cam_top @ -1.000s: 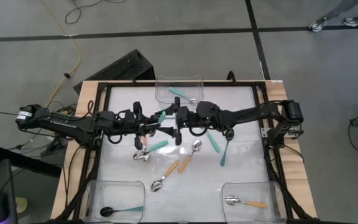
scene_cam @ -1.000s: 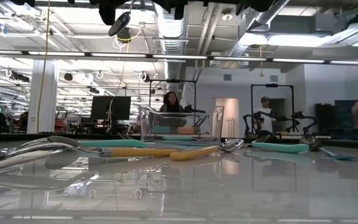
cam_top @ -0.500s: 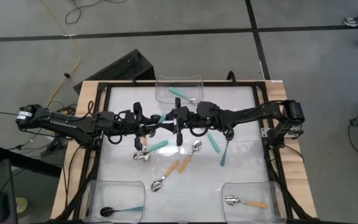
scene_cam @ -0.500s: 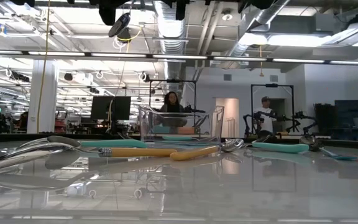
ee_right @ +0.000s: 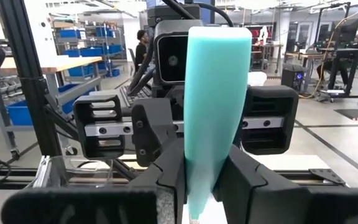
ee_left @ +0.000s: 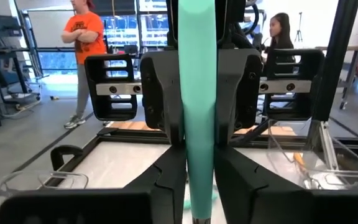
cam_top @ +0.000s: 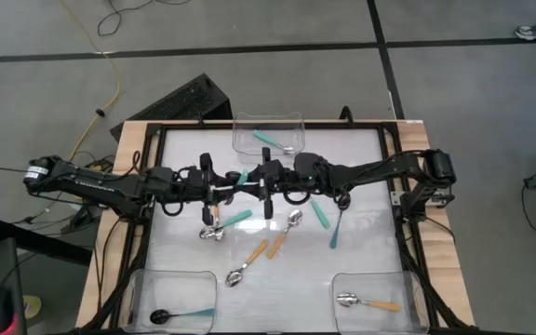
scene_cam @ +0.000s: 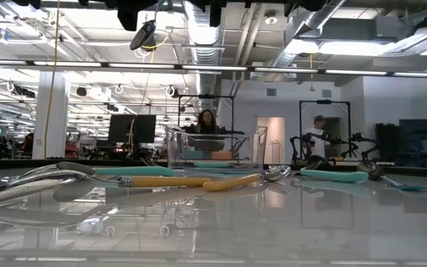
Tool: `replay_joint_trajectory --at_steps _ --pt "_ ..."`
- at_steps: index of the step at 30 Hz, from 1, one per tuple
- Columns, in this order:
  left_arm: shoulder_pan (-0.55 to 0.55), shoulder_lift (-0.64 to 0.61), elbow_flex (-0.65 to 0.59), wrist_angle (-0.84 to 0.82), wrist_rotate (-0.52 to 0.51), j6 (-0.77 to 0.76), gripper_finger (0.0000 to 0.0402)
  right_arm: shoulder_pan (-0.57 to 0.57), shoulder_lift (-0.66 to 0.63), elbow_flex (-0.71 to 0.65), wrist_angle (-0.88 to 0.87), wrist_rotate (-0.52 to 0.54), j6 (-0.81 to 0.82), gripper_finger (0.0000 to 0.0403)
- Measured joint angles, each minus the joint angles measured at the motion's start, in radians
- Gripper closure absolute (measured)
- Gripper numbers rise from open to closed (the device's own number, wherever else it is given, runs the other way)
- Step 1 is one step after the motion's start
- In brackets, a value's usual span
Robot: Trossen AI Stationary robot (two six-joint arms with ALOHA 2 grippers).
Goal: Sort silverware by color (type)
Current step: Put the top left blue spoon into the top transparent bin
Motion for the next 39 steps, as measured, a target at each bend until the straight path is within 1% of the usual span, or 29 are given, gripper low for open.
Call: replay_joint_trajectory --at_steps 3,6,10,15,18,23,26,32,33,39 --pt "0.0 0.0 0.0 -0.009 0.0 0.002 0.03 0.0 0.0 0.0 0.002 0.0 0.0 0.0311" --pt "0.0 0.0 0.0 -0.018 -0.009 0.003 0.0255 0.0 0.0 0.0 0.003 0.0 0.0 0.0311" --pt "0.0 0.0 0.0 -0.063 -0.058 -0.01 0.0201 -0.006 0.0 0.0 -0.003 0.0 0.006 0.0311" --pt "0.0 0.0 0.0 -0.126 -0.125 -0.042 0.0162 -0.026 0.0 0.0 -0.007 0.0 0.051 0.0311" --pt "0.0 0.0 0.0 -0.15 -0.138 -0.053 0.0154 -0.043 0.0 0.0 -0.034 0.001 0.079 0.0311" --pt "0.0 0.0 0.0 -0.186 -0.163 -0.055 0.0152 -0.069 0.0 0.0 -0.052 0.001 0.1 0.0311" --pt "0.0 0.0 0.0 -0.21 -0.199 -0.064 0.0152 -0.081 0.0 0.0 -0.059 0.0 0.101 0.0311" --pt "0.0 0.0 0.0 -0.254 -0.262 -0.095 0.0152 -0.115 -0.011 0.0 -0.154 0.003 0.134 0.0311" --pt "0.0 0.0 0.0 -0.258 -0.271 -0.095 0.0152 -0.12 -0.01 0.0 -0.172 0.017 0.134 0.0311" --pt "0.0 0.0 0.0 -0.274 -0.292 -0.097 0.0152 -0.155 -0.01 0.0 -0.254 0.19 0.121 0.0311"
